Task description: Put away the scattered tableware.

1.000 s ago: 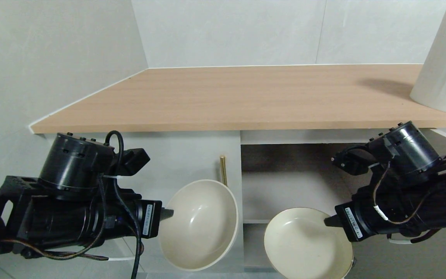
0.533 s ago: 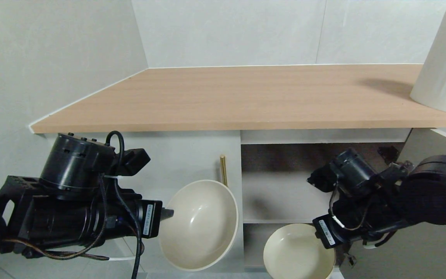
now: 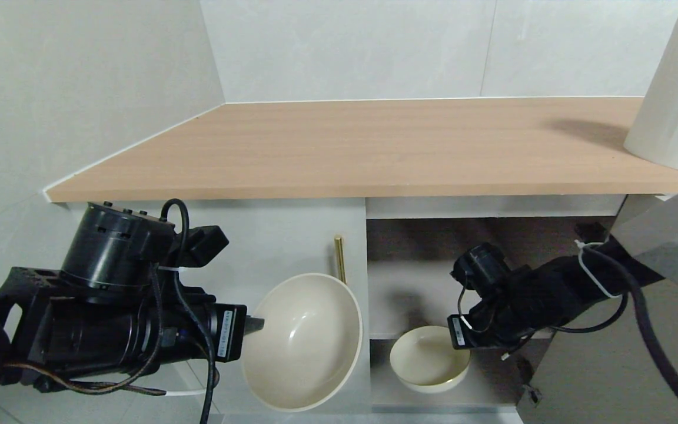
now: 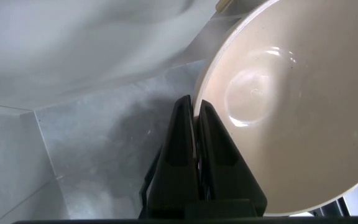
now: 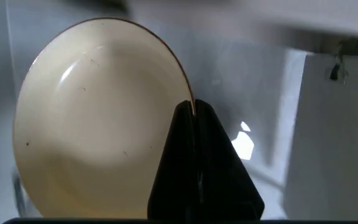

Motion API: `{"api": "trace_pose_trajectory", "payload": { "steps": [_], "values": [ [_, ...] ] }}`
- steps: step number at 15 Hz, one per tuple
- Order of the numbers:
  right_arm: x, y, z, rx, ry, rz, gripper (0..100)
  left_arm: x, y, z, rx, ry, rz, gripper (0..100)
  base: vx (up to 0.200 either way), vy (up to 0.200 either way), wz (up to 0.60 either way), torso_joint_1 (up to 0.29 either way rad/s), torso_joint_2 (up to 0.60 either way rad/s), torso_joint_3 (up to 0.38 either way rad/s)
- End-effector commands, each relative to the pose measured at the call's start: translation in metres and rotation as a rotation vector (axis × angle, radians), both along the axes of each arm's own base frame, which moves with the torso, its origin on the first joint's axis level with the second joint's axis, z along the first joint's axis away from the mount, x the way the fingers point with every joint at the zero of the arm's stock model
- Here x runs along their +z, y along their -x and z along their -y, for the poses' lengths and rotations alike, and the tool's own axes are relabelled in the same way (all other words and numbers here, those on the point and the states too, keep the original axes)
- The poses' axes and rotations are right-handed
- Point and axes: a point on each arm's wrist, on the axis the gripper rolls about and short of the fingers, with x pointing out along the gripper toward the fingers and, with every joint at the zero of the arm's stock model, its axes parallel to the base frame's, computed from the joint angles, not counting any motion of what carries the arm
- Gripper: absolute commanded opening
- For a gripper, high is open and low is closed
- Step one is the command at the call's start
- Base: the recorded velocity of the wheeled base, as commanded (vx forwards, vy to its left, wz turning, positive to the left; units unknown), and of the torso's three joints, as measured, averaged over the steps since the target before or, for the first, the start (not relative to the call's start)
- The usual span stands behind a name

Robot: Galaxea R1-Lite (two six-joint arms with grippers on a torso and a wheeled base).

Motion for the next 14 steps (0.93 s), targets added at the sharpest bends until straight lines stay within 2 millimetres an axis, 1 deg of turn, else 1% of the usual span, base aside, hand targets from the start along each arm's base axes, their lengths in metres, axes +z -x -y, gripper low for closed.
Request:
{"api": "trace_pose_trajectory", "payload": {
  "steps": [1, 2, 3, 5, 7, 10, 14],
  "values": [
    [-0.028, -0.022, 0.004, -0.086, 0.004, -0.005, 0, 0.0, 0.0, 0.0, 0.0, -0.001, -0.002, 0, 0.0, 0.0, 0.0, 0.0, 0.0, 0.0],
    [-0.035, -0.035, 0.006, -0.156, -0.005, 0.038, 0, 0.0, 0.0, 0.0, 0.0, -0.001, -0.002, 0, 0.0, 0.0, 0.0, 0.0, 0.0, 0.0],
    [-0.038, -0.043, 0.009, -0.202, -0.007, 0.066, 0, 0.0, 0.0, 0.0, 0.0, -0.001, -0.002, 0, 0.0, 0.0, 0.0, 0.0, 0.0, 0.0],
    [-0.045, -0.054, 0.013, -0.263, -0.003, 0.091, 0, 0.0, 0.0, 0.0, 0.0, -0.001, -0.002, 0, 0.0, 0.0, 0.0, 0.0, 0.0, 0.0],
    [-0.053, -0.066, 0.019, -0.325, 0.04, 0.12, 0, 0.0, 0.0, 0.0, 0.0, -0.001, -0.002, 0, 0.0, 0.0, 0.0, 0.0, 0.0, 0.0],
    [-0.057, -0.077, 0.024, -0.388, 0.063, 0.212, 0, 0.0, 0.0, 0.0, 0.0, 0.0, -0.001, 0, 0.0, 0.0, 0.0, 0.0, 0.0, 0.0],
    [-0.053, -0.081, 0.025, -0.427, 0.047, 0.266, 0, -0.001, -0.001, 0.0, 0.0, -0.001, -0.002, 0, 0.0, 0.0, 0.0, 0.0, 0.0, 0.0]
  ]
}}
